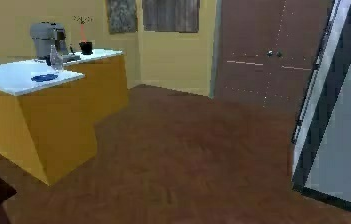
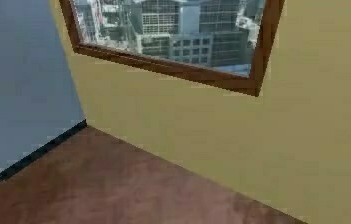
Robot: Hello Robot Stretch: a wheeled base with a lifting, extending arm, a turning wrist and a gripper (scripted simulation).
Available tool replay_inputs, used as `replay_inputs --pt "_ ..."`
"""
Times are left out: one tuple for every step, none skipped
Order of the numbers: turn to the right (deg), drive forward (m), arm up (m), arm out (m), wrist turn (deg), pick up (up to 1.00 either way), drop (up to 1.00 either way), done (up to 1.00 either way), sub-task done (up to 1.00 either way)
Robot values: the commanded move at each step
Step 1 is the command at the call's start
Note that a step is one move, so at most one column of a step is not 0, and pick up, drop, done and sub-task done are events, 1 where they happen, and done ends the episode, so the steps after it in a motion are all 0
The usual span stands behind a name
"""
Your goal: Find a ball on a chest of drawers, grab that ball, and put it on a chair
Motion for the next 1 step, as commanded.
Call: replay_inputs --pt "-45.0 0.00 0.00 0.00 0.0 0.00 0.00 0.00 0.00"
